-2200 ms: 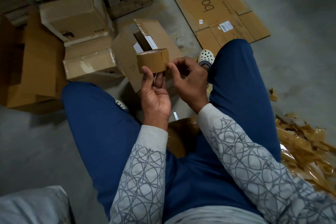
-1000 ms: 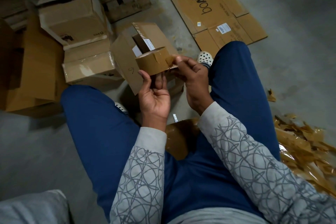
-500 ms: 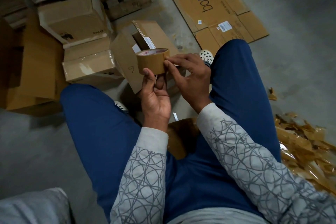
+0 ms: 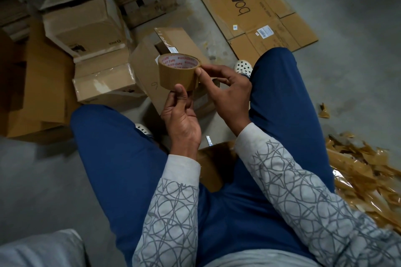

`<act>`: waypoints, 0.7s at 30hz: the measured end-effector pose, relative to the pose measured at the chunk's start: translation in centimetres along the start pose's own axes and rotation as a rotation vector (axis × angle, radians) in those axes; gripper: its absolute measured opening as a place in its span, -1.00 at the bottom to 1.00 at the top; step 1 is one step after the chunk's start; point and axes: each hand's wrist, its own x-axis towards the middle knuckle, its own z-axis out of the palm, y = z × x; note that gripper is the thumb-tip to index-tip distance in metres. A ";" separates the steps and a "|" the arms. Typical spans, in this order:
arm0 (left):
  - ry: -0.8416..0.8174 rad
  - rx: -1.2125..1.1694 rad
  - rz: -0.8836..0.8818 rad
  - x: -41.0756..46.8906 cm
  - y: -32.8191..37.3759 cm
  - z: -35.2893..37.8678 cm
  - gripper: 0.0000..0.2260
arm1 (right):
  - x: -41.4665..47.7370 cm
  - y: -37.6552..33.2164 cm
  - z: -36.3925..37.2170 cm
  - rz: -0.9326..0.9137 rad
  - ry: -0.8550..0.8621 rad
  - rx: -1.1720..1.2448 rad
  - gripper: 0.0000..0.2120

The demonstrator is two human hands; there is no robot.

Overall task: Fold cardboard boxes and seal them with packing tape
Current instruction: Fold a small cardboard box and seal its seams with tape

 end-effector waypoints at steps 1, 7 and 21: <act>0.006 0.009 0.009 0.0 -0.1 0.0 -0.43 | 0.0 0.1 0.0 0.014 0.000 0.019 -0.81; -0.017 0.074 0.037 0.2 -0.4 -0.4 -0.63 | 0.0 0.1 0.3 0.126 0.025 0.134 -0.90; 0.099 -0.303 -0.218 0.7 1.6 0.2 -0.34 | 1.4 1.8 -0.3 0.060 -0.036 -0.095 -0.92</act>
